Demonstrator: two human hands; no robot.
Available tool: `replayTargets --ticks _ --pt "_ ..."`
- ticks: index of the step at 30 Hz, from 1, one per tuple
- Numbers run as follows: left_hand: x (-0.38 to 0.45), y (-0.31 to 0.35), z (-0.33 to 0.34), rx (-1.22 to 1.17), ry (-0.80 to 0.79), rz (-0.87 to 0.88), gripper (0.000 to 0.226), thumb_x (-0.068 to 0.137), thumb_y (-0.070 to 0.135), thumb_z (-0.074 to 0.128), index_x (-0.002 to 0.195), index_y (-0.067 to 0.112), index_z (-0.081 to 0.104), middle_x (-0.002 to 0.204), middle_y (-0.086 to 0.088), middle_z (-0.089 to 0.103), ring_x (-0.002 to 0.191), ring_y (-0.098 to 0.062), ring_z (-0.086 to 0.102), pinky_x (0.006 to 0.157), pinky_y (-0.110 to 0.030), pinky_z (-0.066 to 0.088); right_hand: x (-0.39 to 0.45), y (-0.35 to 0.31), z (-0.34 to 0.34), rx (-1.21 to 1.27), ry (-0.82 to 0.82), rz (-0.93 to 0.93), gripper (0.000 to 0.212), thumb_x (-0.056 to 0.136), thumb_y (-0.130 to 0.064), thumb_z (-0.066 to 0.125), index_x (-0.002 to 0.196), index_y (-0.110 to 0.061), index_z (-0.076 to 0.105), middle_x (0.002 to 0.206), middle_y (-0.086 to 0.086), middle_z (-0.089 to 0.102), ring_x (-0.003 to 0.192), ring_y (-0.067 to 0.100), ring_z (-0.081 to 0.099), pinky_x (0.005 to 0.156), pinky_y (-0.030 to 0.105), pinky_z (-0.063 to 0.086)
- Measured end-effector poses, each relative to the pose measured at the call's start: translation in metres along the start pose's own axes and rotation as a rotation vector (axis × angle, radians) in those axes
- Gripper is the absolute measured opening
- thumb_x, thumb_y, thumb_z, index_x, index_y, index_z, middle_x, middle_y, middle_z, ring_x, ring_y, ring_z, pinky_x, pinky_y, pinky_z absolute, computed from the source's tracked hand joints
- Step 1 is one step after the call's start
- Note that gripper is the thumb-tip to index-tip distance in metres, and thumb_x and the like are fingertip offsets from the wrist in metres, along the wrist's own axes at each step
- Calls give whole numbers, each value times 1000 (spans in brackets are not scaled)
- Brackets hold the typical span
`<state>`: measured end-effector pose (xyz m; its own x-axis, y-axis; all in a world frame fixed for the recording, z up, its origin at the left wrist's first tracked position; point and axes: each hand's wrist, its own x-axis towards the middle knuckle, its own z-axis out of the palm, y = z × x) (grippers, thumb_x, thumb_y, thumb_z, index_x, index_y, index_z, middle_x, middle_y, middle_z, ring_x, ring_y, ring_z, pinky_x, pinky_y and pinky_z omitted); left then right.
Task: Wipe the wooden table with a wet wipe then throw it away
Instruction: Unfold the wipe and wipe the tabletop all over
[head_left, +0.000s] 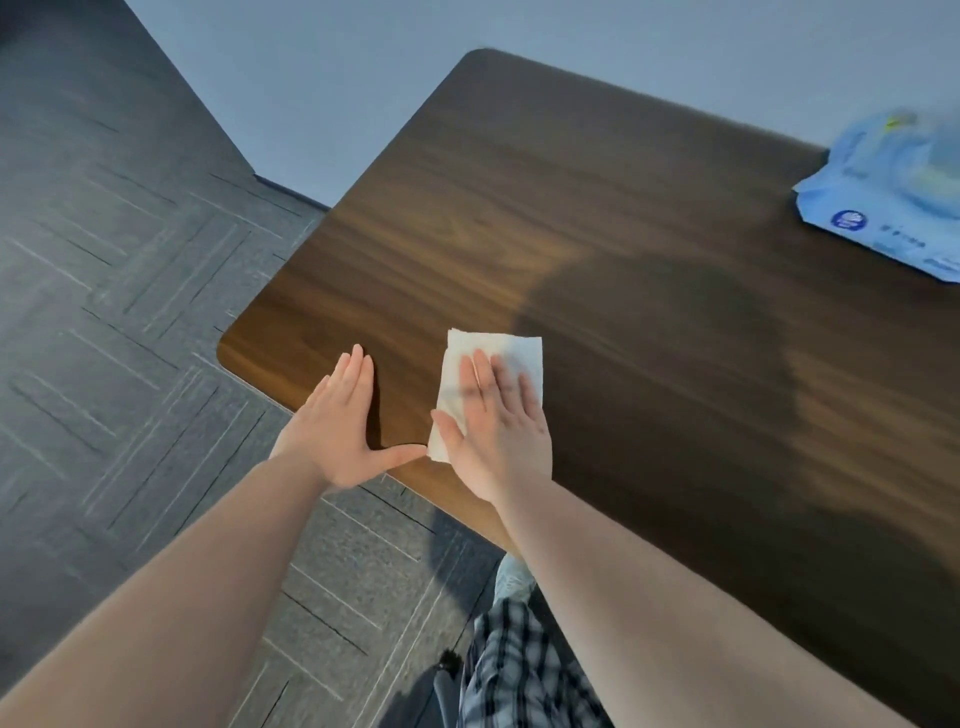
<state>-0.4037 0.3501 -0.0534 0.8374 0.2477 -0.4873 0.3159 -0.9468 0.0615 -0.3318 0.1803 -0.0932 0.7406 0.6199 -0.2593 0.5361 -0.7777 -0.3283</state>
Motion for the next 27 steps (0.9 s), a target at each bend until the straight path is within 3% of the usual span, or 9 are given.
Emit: replayTargets --ticks 9,17,21,27 --pt "13 165 9 82 57 373 114 64 87 4 149 11 -5 159 -4 -10 146 -17 -7 118 -35 3 -175 200 -33 -25 44 510 69 90 -61 -3 143 -22 -25 157 -3 -21 143 13 -21 117 36 -13" --pt "-1 324 43 255 16 688 107 67 83 -1 148 14 -8 153 2 -18 145 -15 -11 117 -35 -2 -313 289 -23 26 138 928 72 86 -63 -6 141 -20 -25 160 3 -11 147 19 -8 118 37 -7" --pt "-12 360 56 285 26 653 113 64 88 1 148 14 -10 153 -4 -20 145 -20 -14 117 -41 -2 -361 315 -19 12 245 1133 75 91 -62 7 150 -17 -1 160 5 10 147 22 10 117 39 5" --pt "-12 362 58 321 36 619 113 62 90 1 145 15 -15 157 -6 -17 145 -21 -15 117 -42 -2 -391 343 -21 78 215 1228 73 93 -58 11 151 -17 -5 161 4 2 148 20 0 118 40 1"
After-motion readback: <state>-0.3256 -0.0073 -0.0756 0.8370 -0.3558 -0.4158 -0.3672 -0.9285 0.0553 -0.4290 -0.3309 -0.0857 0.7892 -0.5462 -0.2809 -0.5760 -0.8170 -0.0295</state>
